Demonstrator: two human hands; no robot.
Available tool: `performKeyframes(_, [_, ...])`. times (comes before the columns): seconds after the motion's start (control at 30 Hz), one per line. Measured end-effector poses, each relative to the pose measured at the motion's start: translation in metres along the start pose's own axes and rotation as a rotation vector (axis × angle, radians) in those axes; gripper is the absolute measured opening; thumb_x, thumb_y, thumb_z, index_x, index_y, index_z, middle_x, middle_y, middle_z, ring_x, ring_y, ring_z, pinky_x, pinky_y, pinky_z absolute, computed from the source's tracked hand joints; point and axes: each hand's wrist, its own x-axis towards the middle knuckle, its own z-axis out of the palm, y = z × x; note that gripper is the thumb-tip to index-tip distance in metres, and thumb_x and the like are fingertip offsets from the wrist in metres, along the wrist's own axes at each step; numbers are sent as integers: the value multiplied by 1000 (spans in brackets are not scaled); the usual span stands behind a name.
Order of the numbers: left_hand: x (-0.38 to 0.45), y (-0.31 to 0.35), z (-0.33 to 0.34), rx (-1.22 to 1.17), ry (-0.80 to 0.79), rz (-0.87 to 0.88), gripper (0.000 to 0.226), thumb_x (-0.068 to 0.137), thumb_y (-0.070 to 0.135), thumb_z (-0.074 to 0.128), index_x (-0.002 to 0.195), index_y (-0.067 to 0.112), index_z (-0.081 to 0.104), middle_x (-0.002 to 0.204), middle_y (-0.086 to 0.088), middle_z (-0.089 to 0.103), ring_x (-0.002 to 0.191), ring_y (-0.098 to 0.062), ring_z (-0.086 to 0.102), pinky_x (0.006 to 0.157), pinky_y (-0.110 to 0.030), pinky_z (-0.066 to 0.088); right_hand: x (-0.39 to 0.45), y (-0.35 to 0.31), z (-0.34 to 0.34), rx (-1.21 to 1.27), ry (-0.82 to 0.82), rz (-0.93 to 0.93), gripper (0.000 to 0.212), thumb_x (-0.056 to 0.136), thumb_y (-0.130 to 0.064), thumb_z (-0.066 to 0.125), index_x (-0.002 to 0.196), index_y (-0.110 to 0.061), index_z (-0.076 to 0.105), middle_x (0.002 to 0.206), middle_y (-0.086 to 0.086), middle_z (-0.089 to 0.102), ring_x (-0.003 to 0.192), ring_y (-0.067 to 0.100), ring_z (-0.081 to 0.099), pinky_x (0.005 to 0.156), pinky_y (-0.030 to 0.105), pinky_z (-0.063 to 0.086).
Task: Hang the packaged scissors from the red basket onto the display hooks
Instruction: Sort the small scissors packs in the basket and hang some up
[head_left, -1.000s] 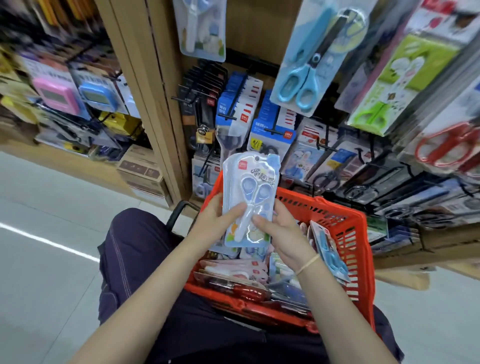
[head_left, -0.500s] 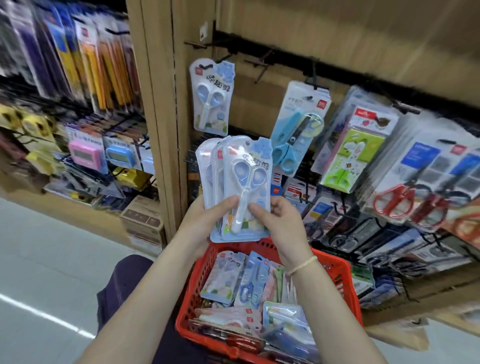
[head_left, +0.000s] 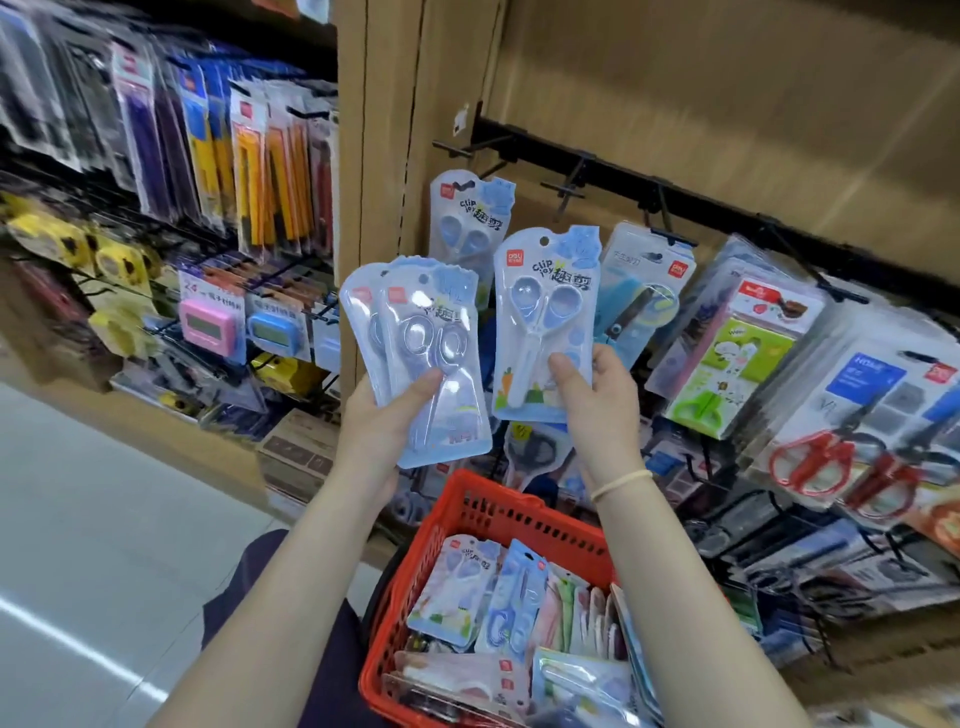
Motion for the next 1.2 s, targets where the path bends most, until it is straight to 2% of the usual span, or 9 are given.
performKeyframes(0.13, [2, 1, -2, 6, 8, 2, 56, 73, 33, 81, 127, 20, 67, 117, -2, 76, 110, -25, 73, 101, -56, 54, 11, -4, 10, 23, 56, -27, 10, 101, -19, 60, 92, -16, 57, 88, 0, 62, 73, 8, 56, 61, 10, 45])
performKeyframes(0.4, [7, 2, 0, 8, 5, 28, 53, 76, 32, 81, 126, 20, 68, 119, -3, 76, 111, -26, 72, 100, -56, 54, 21, -1, 20, 34, 131, -48, 15, 101, -21, 60, 87, -22, 54, 84, -3, 59, 71, 7, 54, 58, 8, 42])
performKeyframes(0.6, [9, 1, 6, -5, -17, 31, 50, 75, 30, 80, 123, 21, 68, 116, -1, 77, 107, -24, 74, 96, -51, 58, 29, -2, 24, -26, 127, -3, 23, 98, -26, 66, 82, -15, 53, 72, -6, 54, 50, -7, 47, 54, 11, 39])
performKeyframes(0.67, [9, 2, 9, -15, -27, 36, 47, 75, 27, 79, 120, 22, 68, 114, 0, 78, 106, -22, 74, 91, -47, 60, 27, 2, 23, -19, 94, 66, 22, 98, -28, 66, 88, -10, 58, 74, -4, 57, 49, -6, 53, 56, 18, 47])
performKeyframes(0.73, [9, 2, 10, -24, -42, 37, 43, 77, 24, 78, 119, 22, 69, 112, 1, 78, 104, -21, 75, 85, -41, 62, 22, 9, 21, 84, 51, 172, 27, 98, -27, 66, 105, -2, 60, 83, 5, 67, 54, 9, 67, 54, 27, 57])
performKeyframes(0.83, [10, 0, 12, -31, -41, 25, 45, 77, 23, 78, 121, 19, 68, 113, -2, 78, 104, -22, 75, 85, -42, 62, 11, 21, 17, 98, 13, 279, 34, 98, -28, 67, 113, 1, 57, 81, 15, 72, 58, 27, 72, 52, 31, 59])
performKeyframes(0.93, [10, -3, 17, -23, -55, 23, 48, 76, 24, 79, 122, 19, 68, 116, -1, 77, 106, -22, 74, 87, -42, 62, -3, 24, 15, 100, -70, 290, 29, 100, -32, 62, 112, -7, 55, 78, 11, 71, 53, 23, 68, 45, 28, 53])
performKeyframes(1.03, [11, -5, 23, -25, -65, 25, 43, 75, 24, 80, 117, 22, 69, 110, 2, 79, 101, -19, 76, 79, -36, 62, -15, 20, 13, 63, -256, 231, 34, 99, -43, 58, 105, -10, 62, 79, 8, 70, 51, 15, 61, 44, 25, 48])
performKeyframes(1.2, [13, -3, 32, -4, -67, 5, 45, 70, 31, 82, 113, 22, 71, 107, 1, 79, 99, -20, 76, 84, -40, 60, -20, 17, 12, 48, -369, 141, 14, 96, -20, 68, 106, -11, 62, 78, 1, 72, 50, 16, 61, 42, 25, 49])
